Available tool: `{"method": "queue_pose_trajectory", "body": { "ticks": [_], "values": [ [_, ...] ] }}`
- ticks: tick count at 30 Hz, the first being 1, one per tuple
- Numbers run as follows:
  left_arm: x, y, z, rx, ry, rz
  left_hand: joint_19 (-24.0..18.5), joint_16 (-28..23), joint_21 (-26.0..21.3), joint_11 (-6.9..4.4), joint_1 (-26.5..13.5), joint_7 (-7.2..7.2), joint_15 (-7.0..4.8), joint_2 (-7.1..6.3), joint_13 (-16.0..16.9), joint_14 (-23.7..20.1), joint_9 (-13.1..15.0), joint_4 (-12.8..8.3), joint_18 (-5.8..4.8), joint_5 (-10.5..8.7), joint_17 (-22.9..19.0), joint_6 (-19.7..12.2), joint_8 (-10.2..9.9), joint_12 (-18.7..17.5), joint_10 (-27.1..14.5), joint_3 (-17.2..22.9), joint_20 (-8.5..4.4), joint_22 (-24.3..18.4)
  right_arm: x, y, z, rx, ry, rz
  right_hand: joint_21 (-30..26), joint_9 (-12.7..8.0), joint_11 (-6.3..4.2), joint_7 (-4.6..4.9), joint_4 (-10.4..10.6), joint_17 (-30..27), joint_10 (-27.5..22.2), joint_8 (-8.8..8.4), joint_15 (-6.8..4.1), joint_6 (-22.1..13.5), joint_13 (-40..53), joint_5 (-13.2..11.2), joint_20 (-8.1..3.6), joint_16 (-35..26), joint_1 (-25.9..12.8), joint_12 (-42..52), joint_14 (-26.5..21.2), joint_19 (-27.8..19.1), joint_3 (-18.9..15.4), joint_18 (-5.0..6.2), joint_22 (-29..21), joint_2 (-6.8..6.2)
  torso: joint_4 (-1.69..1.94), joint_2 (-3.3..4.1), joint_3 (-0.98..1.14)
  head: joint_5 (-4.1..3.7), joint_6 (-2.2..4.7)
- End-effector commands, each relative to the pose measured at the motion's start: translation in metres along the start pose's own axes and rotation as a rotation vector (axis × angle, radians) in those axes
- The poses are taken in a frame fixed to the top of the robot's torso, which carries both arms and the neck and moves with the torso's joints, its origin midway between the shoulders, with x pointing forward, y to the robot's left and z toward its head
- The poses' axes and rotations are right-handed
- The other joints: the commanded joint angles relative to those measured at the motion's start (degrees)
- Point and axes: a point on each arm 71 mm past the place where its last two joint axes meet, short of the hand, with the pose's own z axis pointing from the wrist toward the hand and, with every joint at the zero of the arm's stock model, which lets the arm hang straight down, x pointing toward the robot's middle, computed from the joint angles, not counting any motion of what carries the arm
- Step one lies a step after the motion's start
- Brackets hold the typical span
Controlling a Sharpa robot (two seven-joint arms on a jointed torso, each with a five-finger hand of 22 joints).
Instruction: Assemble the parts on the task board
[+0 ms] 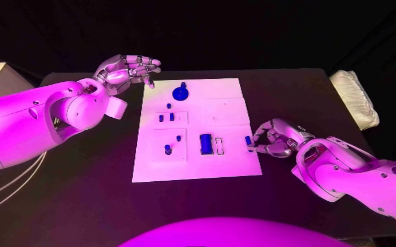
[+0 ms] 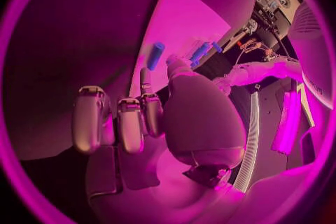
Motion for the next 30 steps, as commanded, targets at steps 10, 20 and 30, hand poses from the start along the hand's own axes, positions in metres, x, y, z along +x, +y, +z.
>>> {"method": "queue_pose_trajectory", "body": {
  "ticks": [10, 20, 30],
  "values": [
    [0.002, -0.001, -0.001, 0.009, 0.020, -0.012, 0.44, 0.18, -0.44, 0.11, -0.57, 0.95, 0.21, 0.09, -0.06, 0.04, -0.08, 0.33, 0.89, 0.08, 0.10, -0.34, 0.24, 0.35, -0.32, -0.01, -0.02, -0.14, 0.016, 0.003, 0.005, 0.032, 0.038, -0.077, 0.86, 0.15, -1.33, -0.98, -0.69, 12.50, 2.18, 0.23, -1.20, 2.44, 10.70, -2.85, -0.64, 0.26, 5.70, 0.81, 5.32, 2.85, 2.26, 0.11, 8.64, 0.91, -0.02, -0.06, -0.01, 0.21, -0.34],
    [0.002, -0.001, -0.001, 0.008, 0.019, -0.012, 0.49, 0.19, -0.51, 0.10, -0.47, 0.95, 0.19, 0.14, -0.06, 0.03, -0.07, 0.34, 0.90, 0.09, 0.10, -0.36, 0.28, 0.39, -0.34, 0.02, -0.03, -0.20, 0.022, 0.008, 0.011, 0.017, 0.040, -0.164, 1.14, -0.75, -1.44, -0.99, -2.24, 12.71, 2.14, -0.84, -1.34, 3.16, 10.75, -1.34, -0.87, 0.37, 11.86, 0.85, 5.37, 2.99, 10.00, 0.01, 8.99, -0.10, -0.01, -0.08, -0.01, 0.07, -0.85],
    [0.001, -0.001, -0.002, 0.005, 0.018, -0.011, 0.56, 0.21, -0.57, 0.08, -0.32, 0.94, 0.17, 0.22, -0.07, 0.02, -0.07, 0.33, 0.91, 0.12, 0.11, -0.36, 0.31, 0.43, -0.36, 0.09, -0.05, -0.26, 0.022, 0.015, 0.011, -0.003, 0.005, -0.155, 1.60, -0.61, -1.71, -1.17, -3.44, 13.04, 2.44, -0.88, -1.42, 3.99, 11.01, 7.26, -0.94, 0.57, 8.25, 1.30, 5.46, 3.20, 19.96, -0.10, 9.50, -2.54, -0.02, -0.03, 0.02, 0.20, -0.70]
  ]
}}
